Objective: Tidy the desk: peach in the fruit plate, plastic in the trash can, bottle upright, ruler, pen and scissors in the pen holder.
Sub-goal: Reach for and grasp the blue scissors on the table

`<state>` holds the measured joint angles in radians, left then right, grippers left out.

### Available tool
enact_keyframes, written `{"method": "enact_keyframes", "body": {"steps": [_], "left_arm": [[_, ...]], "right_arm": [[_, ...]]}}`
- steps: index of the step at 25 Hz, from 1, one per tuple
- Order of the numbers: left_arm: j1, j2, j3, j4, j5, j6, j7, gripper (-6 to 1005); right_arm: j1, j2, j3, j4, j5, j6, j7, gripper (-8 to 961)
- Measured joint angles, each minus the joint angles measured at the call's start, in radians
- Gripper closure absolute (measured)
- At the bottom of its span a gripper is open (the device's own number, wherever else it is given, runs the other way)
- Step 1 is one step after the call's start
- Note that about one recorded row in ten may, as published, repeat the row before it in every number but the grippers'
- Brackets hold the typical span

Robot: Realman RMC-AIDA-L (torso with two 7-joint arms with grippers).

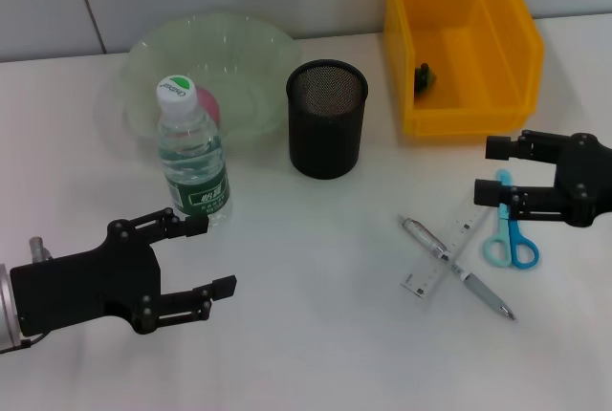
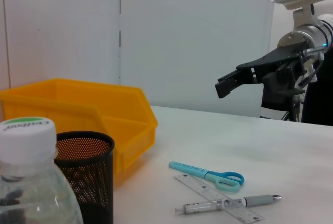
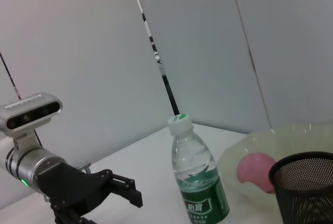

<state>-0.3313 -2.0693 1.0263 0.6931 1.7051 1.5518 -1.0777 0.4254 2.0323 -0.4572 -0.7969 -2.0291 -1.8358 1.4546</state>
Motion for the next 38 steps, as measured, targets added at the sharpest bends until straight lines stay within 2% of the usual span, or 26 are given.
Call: {"method": "enact_keyframes", "body": {"steps": [5,10,16,18,22,30,33,38], "left_arm": [[0.000,0.001,0.000,0.002,-0.001,-0.001,0.000,212],[-0.001,0.002,0.000,0.002,-0.001,-0.003,0.001,214],[-0.004,0.002,0.000,0.001,-0.001,-0.004,0.001,216],[-0.010,0.002,-0.007,-0.004,-0.001,-0.006,0.001,217],[-0.011,0.002,-0.008,-0.004,-0.001,-0.006,0.001,218],[-0.012,0.002,-0.009,-0.003,-0.001,-0.009,0.001,221],[-0.012,0.002,-0.009,0.002,-0.001,-0.015,0.001,222],[-0.034,0.003,-0.011,0.006,-0.002,-0.028,0.001,224]], "right_arm": [[0.014,0.015,-0.001,-0.077,0.001,0.008,0.086,150],[0.049,0.019,-0.022,-0.184,-0.003,0.024,0.286,150],[0.087,0.017,-0.136,-0.360,-0.085,0.075,0.554,151],[0.112,0.012,-0.165,-0.395,-0.138,0.084,0.657,150],[0.186,-0.014,-0.181,-0.408,-0.254,0.074,0.848,150],[0.320,-0.054,-0.184,-0.432,-0.530,0.018,1.095,151],[0.382,-0.059,-0.212,-0.416,-0.632,0.000,1.149,150],[0.467,-0.058,-0.323,-0.364,-0.770,0.001,1.258,150]]}}
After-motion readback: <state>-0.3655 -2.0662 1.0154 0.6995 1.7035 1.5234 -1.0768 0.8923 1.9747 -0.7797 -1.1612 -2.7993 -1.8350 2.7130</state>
